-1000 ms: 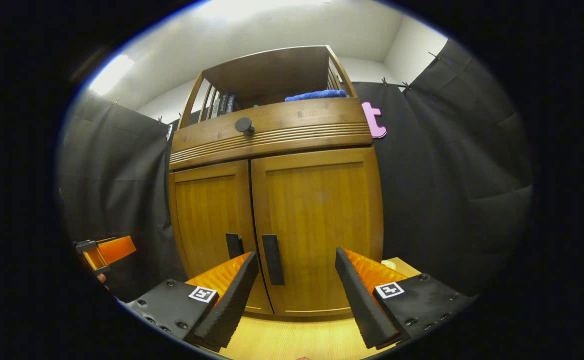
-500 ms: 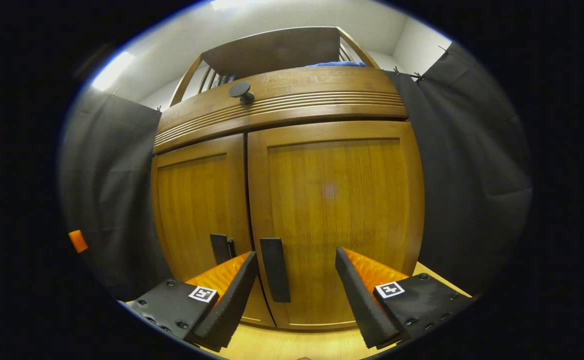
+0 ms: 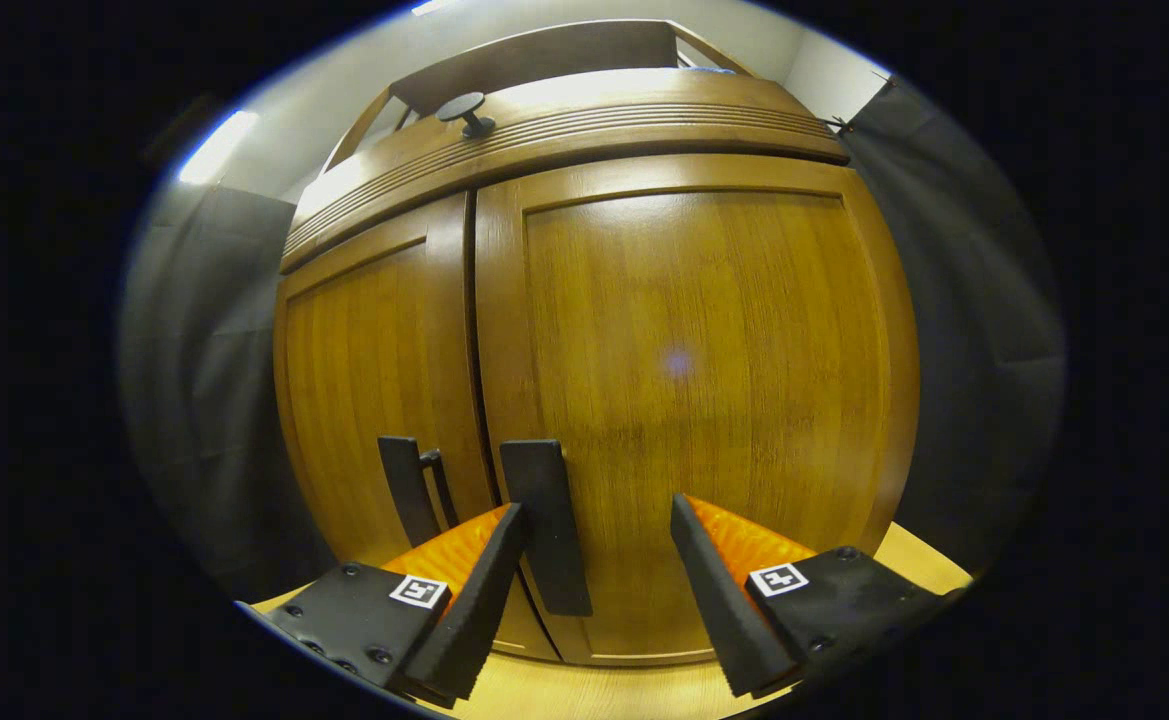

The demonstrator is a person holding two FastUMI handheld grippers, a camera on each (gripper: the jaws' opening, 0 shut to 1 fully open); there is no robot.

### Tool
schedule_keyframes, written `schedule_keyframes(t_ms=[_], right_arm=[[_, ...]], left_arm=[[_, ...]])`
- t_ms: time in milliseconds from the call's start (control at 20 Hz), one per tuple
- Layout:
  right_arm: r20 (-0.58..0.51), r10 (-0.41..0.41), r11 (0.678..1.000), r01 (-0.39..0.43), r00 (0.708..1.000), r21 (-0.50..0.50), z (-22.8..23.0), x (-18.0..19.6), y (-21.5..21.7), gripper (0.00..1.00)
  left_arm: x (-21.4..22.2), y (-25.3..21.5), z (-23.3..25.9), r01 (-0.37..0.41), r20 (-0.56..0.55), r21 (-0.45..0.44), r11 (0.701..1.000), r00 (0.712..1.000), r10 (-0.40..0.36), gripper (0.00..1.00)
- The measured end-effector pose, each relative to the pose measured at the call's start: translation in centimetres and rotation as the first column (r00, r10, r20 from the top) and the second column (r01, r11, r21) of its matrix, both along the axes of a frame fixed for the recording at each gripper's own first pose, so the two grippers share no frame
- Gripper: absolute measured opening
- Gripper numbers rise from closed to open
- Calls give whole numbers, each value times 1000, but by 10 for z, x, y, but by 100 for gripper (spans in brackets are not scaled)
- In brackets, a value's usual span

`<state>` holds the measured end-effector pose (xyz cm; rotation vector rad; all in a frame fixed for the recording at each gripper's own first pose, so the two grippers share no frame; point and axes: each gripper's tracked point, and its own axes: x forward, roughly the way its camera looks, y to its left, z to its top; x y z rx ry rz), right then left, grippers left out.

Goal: Open the right door of the double-door shoe cabinet with the right hand, and open the left door with the left hand.

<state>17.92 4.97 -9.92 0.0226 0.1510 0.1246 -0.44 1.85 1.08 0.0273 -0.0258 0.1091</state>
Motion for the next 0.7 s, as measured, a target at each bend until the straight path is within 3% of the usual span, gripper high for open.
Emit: schedule_keyframes(t_ms=[50,100,250,300,350,500,550,700], right_arm=[[-3,1,1000,-1,1000,-9,0,1,1,84],[-12,9,1000,-9,1000,-22,-2,1,2,94],[-31,9,999,-10,999,-41,-10,6,3,93],[-50,-13,998,10,999,-58,-16,9,1,82],[-65,-24,998,19,998,-68,-23,13,2,81],[-52,-82,992,77,995,-96,-23,17,-4,84],[-44,-94,990,89,995,-111,-23,19,-5,89],[-29,-93,988,89,995,-127,-25,19,0,87]], left_arm=[[1,-2,-1,5,-3,-1,1000,1000,-5,94],[3,-3,-2,11,-8,-3,1000,1000,-11,94],[6,-5,-3,22,-12,-6,1000,1000,-22,95],[5,-6,-3,25,-12,-5,1000,1000,-25,95],[6,-5,-2,25,-11,-3,1000,1000,-25,95],[6,0,-2,13,-3,-2,1000,1000,-13,95],[5,3,-2,7,-1,-4,1000,1000,-7,95],[9,9,-7,-5,-11,-10,1000,1000,5,98]])
